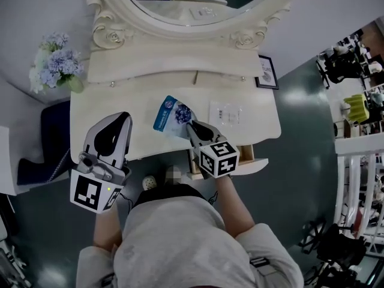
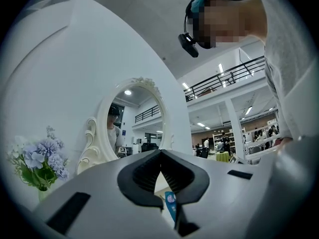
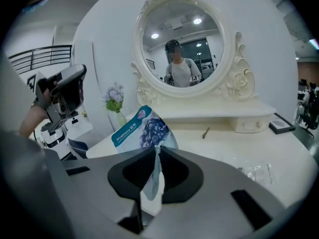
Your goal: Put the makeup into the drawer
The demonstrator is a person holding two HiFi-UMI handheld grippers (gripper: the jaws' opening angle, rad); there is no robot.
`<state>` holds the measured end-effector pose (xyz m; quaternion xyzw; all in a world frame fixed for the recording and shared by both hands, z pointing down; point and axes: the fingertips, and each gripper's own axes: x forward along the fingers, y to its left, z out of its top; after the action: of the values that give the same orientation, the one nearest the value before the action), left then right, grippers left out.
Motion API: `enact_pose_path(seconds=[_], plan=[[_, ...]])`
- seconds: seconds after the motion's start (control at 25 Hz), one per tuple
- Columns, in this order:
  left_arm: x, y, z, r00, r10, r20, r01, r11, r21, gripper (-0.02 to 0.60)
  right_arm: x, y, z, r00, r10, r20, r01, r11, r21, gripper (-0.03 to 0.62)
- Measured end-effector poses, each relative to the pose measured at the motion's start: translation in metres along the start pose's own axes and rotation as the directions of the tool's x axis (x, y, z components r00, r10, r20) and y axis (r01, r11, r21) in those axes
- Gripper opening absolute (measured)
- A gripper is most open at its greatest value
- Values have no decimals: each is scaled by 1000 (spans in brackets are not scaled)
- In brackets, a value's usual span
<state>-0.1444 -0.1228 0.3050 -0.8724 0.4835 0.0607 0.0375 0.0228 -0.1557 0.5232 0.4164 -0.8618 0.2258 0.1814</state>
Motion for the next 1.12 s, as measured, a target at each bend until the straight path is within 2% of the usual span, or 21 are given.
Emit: enact_pose_path(seconds=[0.24, 0.52, 1.12], plan=[[5, -14, 3, 999, -39, 13, 39, 999, -5, 14, -31, 3, 22, 993, -8, 117, 6, 1000, 17, 43], [10, -33, 7, 995, -90, 35, 90, 996, -5, 14, -67, 1, 38, 973, -27, 231, 24, 1000, 17, 43], [27, -76, 8, 980, -192, 55, 193, 981, -23, 14, -140, -33, 26, 943, -159, 293, 158, 987, 26, 43]])
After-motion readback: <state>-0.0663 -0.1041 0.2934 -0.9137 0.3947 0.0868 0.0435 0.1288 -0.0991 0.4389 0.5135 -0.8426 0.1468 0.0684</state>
